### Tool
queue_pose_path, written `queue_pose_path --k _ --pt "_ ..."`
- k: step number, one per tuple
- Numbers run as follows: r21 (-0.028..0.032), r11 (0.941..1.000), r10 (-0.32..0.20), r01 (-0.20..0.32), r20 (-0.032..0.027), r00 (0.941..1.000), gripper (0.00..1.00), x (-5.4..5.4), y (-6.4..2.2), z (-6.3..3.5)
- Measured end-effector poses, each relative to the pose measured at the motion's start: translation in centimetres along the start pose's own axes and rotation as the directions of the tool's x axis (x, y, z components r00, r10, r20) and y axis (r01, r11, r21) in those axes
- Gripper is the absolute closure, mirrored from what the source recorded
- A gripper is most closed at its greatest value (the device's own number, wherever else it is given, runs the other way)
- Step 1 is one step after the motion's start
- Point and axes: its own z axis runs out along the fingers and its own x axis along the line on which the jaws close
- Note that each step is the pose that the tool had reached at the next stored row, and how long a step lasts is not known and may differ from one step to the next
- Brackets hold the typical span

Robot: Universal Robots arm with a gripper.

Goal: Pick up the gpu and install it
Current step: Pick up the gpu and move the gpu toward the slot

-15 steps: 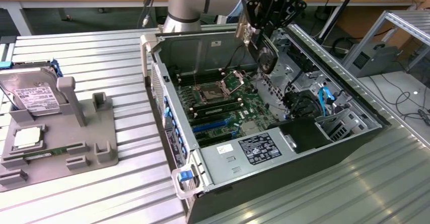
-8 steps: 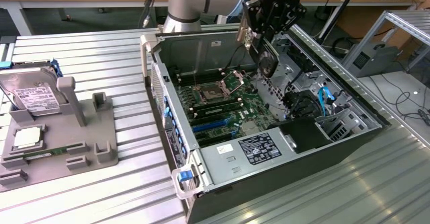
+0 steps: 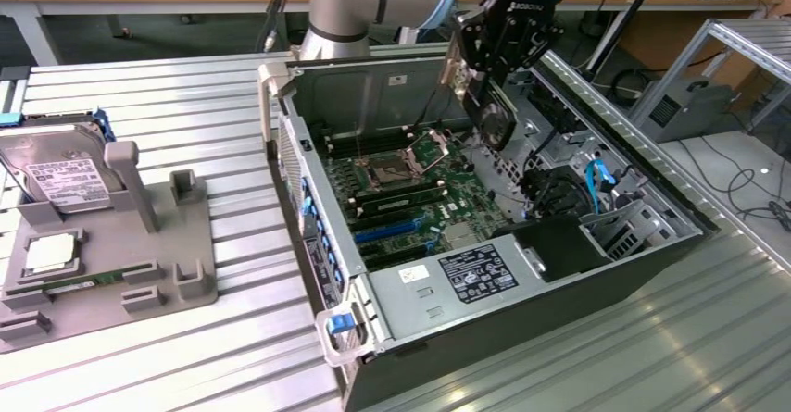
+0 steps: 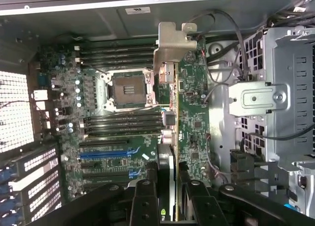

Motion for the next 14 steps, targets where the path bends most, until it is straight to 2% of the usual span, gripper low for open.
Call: queue_pose_path --k 8,14 --pt "0.0012 1.0 -0.008 0.008 0.0002 1.0 0.73 -0.1 -0.06 1.44" --pt "0.0013 1.0 -0.009 0.009 0.0002 1.0 0.73 -0.1 -0.05 2.02"
